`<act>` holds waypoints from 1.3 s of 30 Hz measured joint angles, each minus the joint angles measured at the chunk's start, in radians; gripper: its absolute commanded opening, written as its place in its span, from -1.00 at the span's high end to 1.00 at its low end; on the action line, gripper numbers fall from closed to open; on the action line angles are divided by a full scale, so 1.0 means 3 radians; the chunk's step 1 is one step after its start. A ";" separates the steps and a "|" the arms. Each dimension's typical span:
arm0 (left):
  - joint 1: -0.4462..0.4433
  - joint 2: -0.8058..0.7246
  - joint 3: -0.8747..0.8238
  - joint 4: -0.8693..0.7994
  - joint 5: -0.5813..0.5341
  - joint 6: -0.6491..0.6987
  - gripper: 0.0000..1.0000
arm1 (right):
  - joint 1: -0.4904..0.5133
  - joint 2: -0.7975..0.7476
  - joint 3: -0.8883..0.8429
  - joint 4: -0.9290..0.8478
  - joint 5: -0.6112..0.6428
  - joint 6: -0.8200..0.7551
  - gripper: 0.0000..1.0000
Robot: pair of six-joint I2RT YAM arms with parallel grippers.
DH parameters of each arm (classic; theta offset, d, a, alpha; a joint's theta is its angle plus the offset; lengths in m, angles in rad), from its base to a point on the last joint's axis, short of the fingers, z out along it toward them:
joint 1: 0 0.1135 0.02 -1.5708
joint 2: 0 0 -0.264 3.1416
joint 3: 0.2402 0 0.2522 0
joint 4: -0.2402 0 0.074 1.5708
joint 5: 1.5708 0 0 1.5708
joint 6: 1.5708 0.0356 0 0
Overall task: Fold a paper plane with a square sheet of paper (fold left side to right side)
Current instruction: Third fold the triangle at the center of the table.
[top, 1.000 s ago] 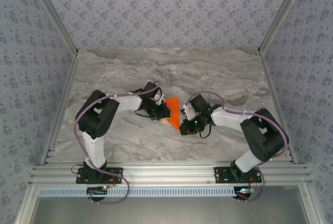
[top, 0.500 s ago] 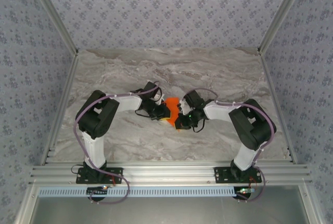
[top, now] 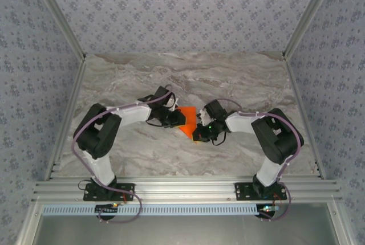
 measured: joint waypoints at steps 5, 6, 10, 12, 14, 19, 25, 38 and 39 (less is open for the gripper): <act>-0.0169 -0.0088 -0.0148 0.0173 0.0001 -0.0064 0.82 | -0.0008 0.0000 -0.0017 0.0034 -0.0019 0.0000 1.00; -0.0202 -0.0074 -0.0178 0.0200 0.0003 -0.0076 0.83 | -0.0010 0.0000 -0.0018 0.0036 -0.0024 0.0000 1.00; -0.0306 0.0057 -0.0211 0.0329 0.0017 -0.0126 0.85 | -0.0013 0.0000 -0.0018 0.0042 -0.0032 0.0000 1.00; -0.0336 0.0116 -0.0216 0.0402 0.0025 -0.0136 0.87 | -0.0013 0.0000 -0.0019 0.0043 -0.0036 0.0001 1.00; -0.0334 0.0132 -0.0229 0.0451 0.0033 -0.0141 0.87 | -0.0019 0.0000 -0.0024 0.0047 -0.0039 0.0004 1.00; -0.0333 0.0211 -0.0256 0.0590 0.0028 -0.0181 0.88 | -0.0019 0.0000 -0.0028 0.0048 -0.0039 0.0003 1.00; -0.0324 0.0285 -0.0298 0.0701 0.0019 -0.0266 0.91 | -0.0019 0.0000 -0.0031 0.0048 -0.0038 0.0001 1.00; -0.0237 0.0295 -0.0509 0.1088 0.0106 -0.0464 0.95 | 0.0013 0.0000 0.0028 -0.0062 0.0050 -0.0034 1.00; -0.0214 0.0296 -0.0547 0.1164 0.0144 -0.0491 0.95 | 0.0018 0.0000 0.0031 -0.0070 0.0060 -0.0043 1.00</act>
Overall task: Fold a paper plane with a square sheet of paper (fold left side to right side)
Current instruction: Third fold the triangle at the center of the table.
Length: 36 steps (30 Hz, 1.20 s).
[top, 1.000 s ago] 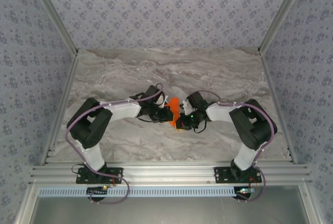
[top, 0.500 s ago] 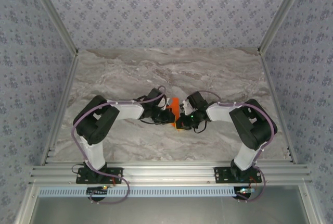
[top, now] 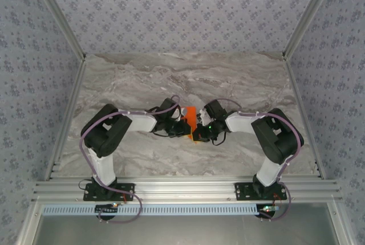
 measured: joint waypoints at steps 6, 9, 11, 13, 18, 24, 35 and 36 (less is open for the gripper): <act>0.0205 0.0003 -0.0065 0.0093 0.0136 -0.0017 0.95 | 0.0014 0.0000 0.0022 -0.0041 0.0032 -0.0042 1.00; 0.0341 0.0003 -0.0025 -0.0005 0.0146 0.0072 0.95 | 0.0014 0.0000 0.0022 -0.0045 0.0038 -0.0050 1.00; 0.0435 0.0003 0.0010 -0.0089 0.0131 0.0163 0.95 | 0.0017 -0.0004 0.0022 -0.0047 0.0042 -0.0050 1.00; 0.0542 0.0001 0.0033 -0.0148 0.0117 0.0254 0.94 | 0.0017 -0.0006 0.0022 -0.0048 0.0047 -0.0050 1.00; 0.0726 -0.0048 0.0048 -0.0229 0.0036 0.0418 0.91 | 0.0018 -0.0006 0.0022 -0.0048 0.0046 -0.0050 1.00; 0.0684 -0.0469 0.0037 -0.0492 -0.0309 0.0563 0.88 | 0.0023 -0.0006 0.0037 -0.0064 0.0051 -0.0050 1.00; 0.0164 -0.0268 0.0118 -0.0498 -0.0332 0.0582 0.87 | 0.0058 -0.0006 0.0088 -0.0139 0.0114 -0.0048 1.00; 0.0161 -0.0195 0.0136 -0.0500 -0.0340 0.0582 0.87 | 0.0061 -0.0006 0.0089 -0.0141 0.0118 -0.0050 1.00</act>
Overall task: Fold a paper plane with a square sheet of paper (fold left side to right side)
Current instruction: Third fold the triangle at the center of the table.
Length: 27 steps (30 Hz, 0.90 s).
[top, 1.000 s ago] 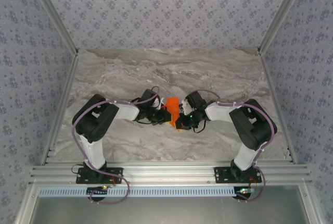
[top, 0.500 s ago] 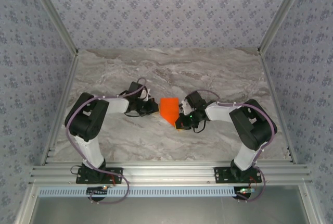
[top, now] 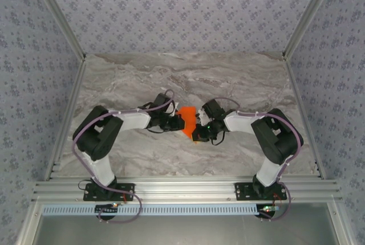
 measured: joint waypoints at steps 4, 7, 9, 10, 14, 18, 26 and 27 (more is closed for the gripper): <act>0.0003 0.0114 0.0104 -0.0052 -0.0031 0.0004 0.87 | 0.0006 -0.0005 0.0005 -0.0014 0.0013 0.0001 1.00; 0.0004 0.0148 0.0158 -0.0109 -0.0052 0.0011 0.88 | 0.0006 -0.0019 -0.0004 -0.0022 0.0028 0.0001 1.00; 0.0008 0.0159 0.0174 -0.0127 -0.0051 0.0017 0.88 | 0.0006 -0.0046 -0.0027 -0.0017 0.0052 0.0001 1.00; 0.0010 0.0164 0.0182 -0.0141 -0.0048 0.0017 0.88 | 0.0005 -0.0062 -0.0047 0.0001 0.0065 0.0000 1.00; 0.0031 0.0196 0.0217 -0.0186 0.0003 0.0025 0.89 | 0.0003 -0.0148 -0.0145 0.0069 0.0121 0.0001 1.00; 0.0062 0.0220 0.0226 -0.0186 0.0079 0.0027 0.89 | -0.0011 -0.0243 -0.0256 0.0118 0.0146 0.0001 1.00; 0.0085 0.0228 0.0239 -0.0197 0.0097 0.0029 0.87 | -0.0070 -0.0468 -0.0464 0.0080 0.0189 0.0001 1.00; 0.0100 0.0228 0.0243 -0.0197 0.0097 0.0029 0.84 | -0.0076 -0.0507 -0.0478 0.0037 0.0211 0.0000 1.00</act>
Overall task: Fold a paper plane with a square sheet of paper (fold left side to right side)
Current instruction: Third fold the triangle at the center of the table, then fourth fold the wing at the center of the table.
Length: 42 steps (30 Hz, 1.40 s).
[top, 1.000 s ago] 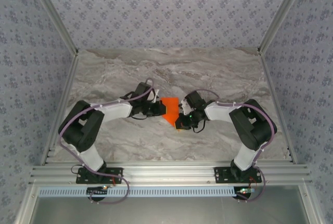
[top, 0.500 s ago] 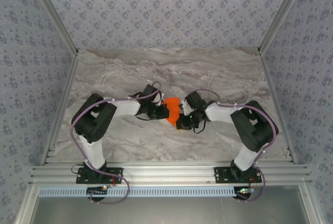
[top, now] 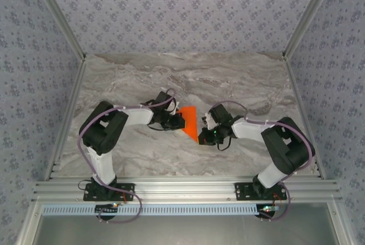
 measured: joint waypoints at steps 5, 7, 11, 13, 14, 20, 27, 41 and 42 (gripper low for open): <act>0.0053 -0.0009 0.0015 0.0000 -0.0022 0.0006 0.67 | -0.0042 -0.0326 -0.0022 -0.0462 0.0183 -0.0052 0.68; 0.0060 -0.0052 0.0017 -0.0009 -0.0033 0.0000 0.55 | -0.0066 -0.0418 0.0020 -0.0526 0.0217 -0.0121 0.47; 0.0127 -0.0289 0.0015 -0.0046 -0.0038 -0.0023 0.29 | -0.0173 -0.0385 0.0216 -0.0439 0.0195 -0.0294 0.19; 0.0182 -0.0459 0.0001 -0.0048 -0.0037 -0.0048 0.18 | -0.0235 -0.0281 0.0326 -0.0331 0.0131 -0.0380 0.12; 0.0215 -0.0573 -0.0024 -0.0037 -0.0039 -0.0074 0.13 | -0.0259 -0.0200 0.0397 -0.0270 0.0094 -0.0430 0.11; 0.0385 -0.0931 -0.0299 0.0018 -0.0037 -0.0198 0.01 | -0.0276 0.0313 0.0811 -0.0045 -0.0140 -0.0698 0.05; 0.0411 -0.0923 -0.0540 0.0023 -0.0037 -0.0333 -0.02 | -0.0273 0.0674 0.1047 0.0032 -0.0305 -0.0847 0.25; 0.0402 -0.0718 -0.0540 0.0206 -0.0011 -0.0533 -0.10 | -0.0276 0.0844 0.1171 -0.0033 -0.0200 -0.0927 0.93; 0.0394 -0.0683 -0.0534 0.0229 -0.0008 -0.0558 -0.10 | -0.0282 0.0846 0.1171 -0.0034 -0.0192 -0.0927 0.92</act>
